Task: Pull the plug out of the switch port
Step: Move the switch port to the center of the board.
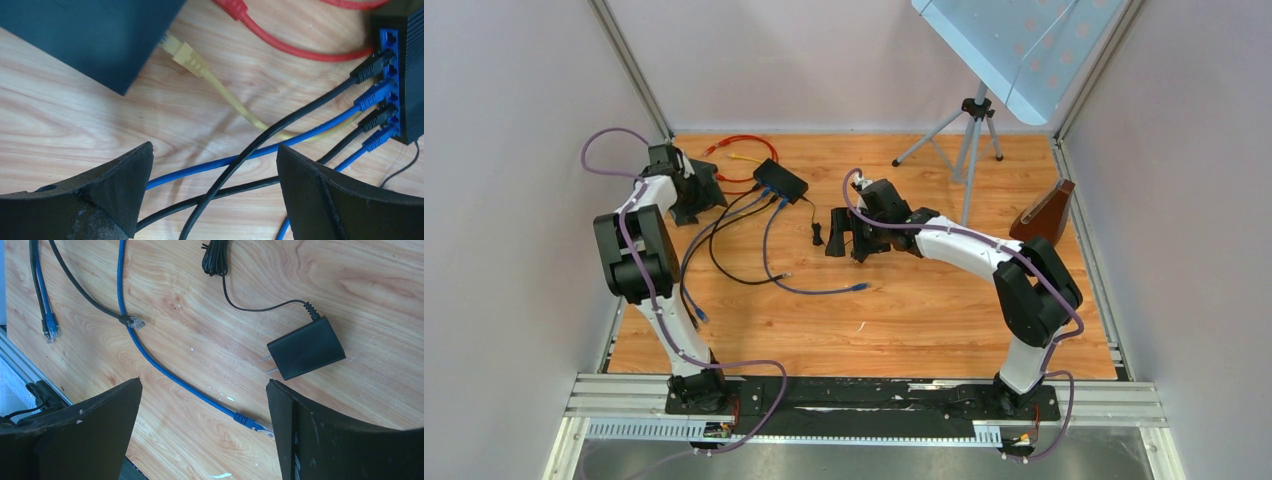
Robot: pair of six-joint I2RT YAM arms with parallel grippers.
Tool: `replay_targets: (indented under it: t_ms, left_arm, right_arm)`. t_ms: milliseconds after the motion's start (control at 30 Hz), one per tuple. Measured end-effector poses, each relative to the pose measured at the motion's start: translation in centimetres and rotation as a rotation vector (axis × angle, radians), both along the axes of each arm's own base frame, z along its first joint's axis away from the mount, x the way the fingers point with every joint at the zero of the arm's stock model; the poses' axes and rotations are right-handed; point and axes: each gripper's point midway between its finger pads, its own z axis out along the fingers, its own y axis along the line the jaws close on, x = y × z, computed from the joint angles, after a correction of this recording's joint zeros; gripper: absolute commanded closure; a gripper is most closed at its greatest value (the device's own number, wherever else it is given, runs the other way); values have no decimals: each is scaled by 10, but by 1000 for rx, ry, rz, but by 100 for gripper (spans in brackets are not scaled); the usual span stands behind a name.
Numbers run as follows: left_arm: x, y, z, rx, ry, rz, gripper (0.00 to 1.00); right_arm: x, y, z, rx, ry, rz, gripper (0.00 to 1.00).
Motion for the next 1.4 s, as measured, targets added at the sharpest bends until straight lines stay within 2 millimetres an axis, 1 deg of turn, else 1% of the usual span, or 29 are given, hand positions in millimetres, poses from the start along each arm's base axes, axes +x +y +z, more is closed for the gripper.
replay_targets:
  t_ms: [67,167,233,267,433,567,633,767,833,867,900,967,1100,1200,1233,1300,1333,1400]
  left_arm:
    - [-2,-7,-6,-36,13,-19,0]
    - [-11,-17,-15,-81,39,-41,0]
    - [-16,-20,-19,-95,55,-50,0]
    - [-18,-22,-21,-100,58,-55,2]
    - [-19,-28,-21,-124,46,-91,9]
    - [-27,-40,-21,-136,51,-134,13]
    - [-35,-52,-22,-137,63,-168,15]
    - [-59,-86,-23,-151,91,-251,28]
    - [-72,-102,-24,-178,100,-285,39]
    - [-80,-110,-25,-196,103,-304,42]
    - [-88,-117,-26,-216,110,-318,50]
    - [-102,-127,-28,-250,127,-332,59]
    - [-123,-141,-32,-308,141,-356,63]
    - [-138,-148,-32,-335,140,-364,68]
    - [-141,-150,-31,-342,139,-367,67]
    - [-144,-153,-26,-358,127,-375,60]
    - [-144,-154,-23,-364,118,-378,60]
    - [-142,-156,-16,-374,97,-381,64]
  right_arm:
    - [0,0,0,-2,1,0,5]
    - [-1,-2,-1,-7,6,-1,4]
    - [-1,-3,-2,-10,10,-3,4]
    - [-1,-3,-2,-12,12,-3,4]
    - [1,-2,-4,-14,15,-4,4]
    - [3,-3,-9,-21,25,-8,4]
    - [3,-4,-12,-26,32,-10,4]
    - [4,-7,-14,-30,37,-15,4]
    - [5,-7,-14,-30,37,-18,4]
    - [6,-8,-14,-30,37,-20,4]
    - [6,-8,-14,-30,37,-20,4]
    - [6,-9,-14,-30,37,-22,4]
    - [7,-9,-15,-30,37,-23,4]
    - [8,-10,-16,-32,40,-26,4]
    - [8,-10,-18,-34,43,-26,4]
    - [8,-11,-21,-39,49,-27,4]
    - [8,-11,-22,-41,51,-28,4]
    - [8,-11,-25,-44,55,-28,4]
